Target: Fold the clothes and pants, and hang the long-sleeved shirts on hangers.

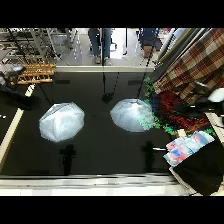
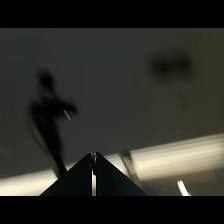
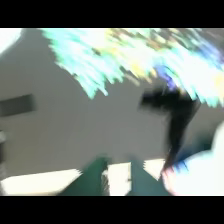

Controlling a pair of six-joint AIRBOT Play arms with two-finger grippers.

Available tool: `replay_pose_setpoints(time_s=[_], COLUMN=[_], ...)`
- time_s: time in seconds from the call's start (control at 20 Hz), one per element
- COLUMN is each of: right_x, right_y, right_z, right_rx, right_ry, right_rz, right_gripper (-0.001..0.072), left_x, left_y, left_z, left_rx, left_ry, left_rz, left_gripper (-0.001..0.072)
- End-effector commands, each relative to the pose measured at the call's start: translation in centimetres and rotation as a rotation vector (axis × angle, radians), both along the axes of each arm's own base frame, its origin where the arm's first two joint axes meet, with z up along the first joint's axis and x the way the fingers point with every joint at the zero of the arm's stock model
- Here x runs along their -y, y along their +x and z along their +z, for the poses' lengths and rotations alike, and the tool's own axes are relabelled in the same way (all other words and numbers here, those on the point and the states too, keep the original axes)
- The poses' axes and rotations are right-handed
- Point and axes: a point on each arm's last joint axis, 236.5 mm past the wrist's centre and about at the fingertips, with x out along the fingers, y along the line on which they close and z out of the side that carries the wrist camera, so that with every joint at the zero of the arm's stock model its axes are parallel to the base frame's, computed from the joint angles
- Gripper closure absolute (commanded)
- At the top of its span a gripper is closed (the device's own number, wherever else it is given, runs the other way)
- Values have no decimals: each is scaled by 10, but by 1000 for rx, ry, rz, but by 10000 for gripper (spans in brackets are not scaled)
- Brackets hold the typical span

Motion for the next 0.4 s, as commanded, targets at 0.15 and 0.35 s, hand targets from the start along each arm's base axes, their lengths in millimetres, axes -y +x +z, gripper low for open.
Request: replay_pose_setpoints(time_s=[0.15,0.35], right_x=[-77,-79], right_y=[112,123], right_z=[61,81], right_rx=[590,688], right_ry=[-257,-250], right_rz=[190,171], right_gripper=[566,539], left_x=[-32,-32], left_y=[26,27], left_z=[44,42], left_rx=[221,218], left_ry=[89,89], left_rz=[111,111], left_gripper=[696,696])
